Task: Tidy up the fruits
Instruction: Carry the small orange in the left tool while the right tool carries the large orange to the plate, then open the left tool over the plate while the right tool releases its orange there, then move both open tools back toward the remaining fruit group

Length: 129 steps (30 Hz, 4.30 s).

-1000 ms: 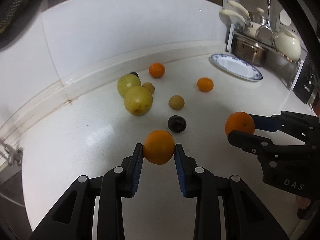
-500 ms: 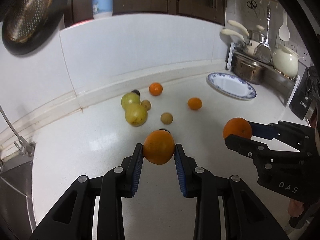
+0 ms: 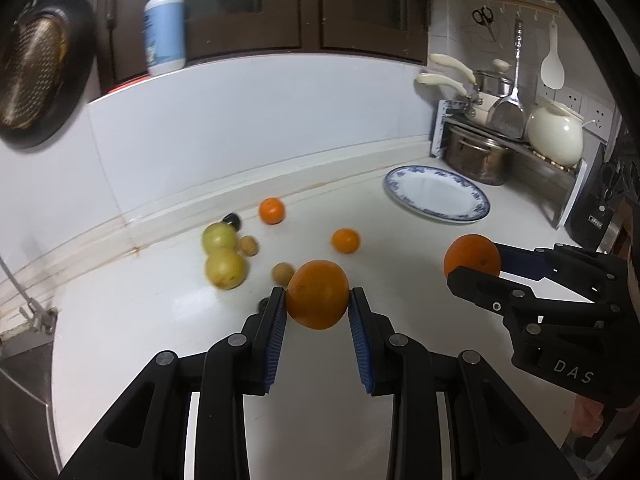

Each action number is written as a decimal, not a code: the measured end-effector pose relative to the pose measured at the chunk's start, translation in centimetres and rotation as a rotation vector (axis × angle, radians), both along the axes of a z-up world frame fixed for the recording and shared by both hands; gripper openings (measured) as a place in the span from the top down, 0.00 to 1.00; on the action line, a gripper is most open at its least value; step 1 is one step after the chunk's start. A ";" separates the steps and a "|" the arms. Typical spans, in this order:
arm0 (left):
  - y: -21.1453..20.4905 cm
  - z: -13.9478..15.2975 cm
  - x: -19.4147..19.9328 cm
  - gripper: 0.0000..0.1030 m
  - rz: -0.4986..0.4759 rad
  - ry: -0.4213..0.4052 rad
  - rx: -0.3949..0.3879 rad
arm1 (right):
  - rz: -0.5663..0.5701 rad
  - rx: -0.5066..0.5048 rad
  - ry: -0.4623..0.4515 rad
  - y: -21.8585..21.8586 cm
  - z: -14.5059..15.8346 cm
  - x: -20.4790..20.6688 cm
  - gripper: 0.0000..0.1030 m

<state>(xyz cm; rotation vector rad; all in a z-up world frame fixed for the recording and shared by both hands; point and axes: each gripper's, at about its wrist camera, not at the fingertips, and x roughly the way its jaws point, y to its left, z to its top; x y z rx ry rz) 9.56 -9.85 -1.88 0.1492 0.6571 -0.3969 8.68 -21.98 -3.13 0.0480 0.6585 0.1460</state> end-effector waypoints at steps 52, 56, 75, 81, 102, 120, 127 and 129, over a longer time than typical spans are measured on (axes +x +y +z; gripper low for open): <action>-26.1 -3.7 16.9 0.70 -0.241 0.128 0.008 | -0.266 0.005 0.055 -23.9 -1.8 13.6 0.59; -27.0 -5.2 17.8 0.70 -0.247 0.166 0.032 | -0.277 0.010 0.103 -25.0 -3.3 14.8 0.59; -25.7 -4.1 16.9 0.60 -0.243 0.138 0.063 | -0.277 0.010 0.120 -25.1 -4.2 15.1 0.58; -22.6 -2.0 14.5 0.59 -0.178 0.105 0.033 | -0.255 -0.008 0.075 -22.9 -2.3 12.3 0.58; -9.2 3.0 4.9 0.39 0.080 -0.042 -0.035 | -0.046 0.016 -0.047 -10.8 1.7 5.4 0.58; -1.0 2.7 1.2 0.39 0.237 -0.096 -0.027 | 0.097 -0.058 -0.109 -3.0 1.8 3.7 0.52; 0.2 1.0 1.4 0.39 0.286 -0.075 -0.030 | 0.123 -0.083 -0.106 -1.6 1.0 4.3 0.52; 0.3 0.5 1.6 0.39 0.294 -0.069 -0.027 | 0.134 -0.076 -0.098 -1.4 0.5 4.6 0.52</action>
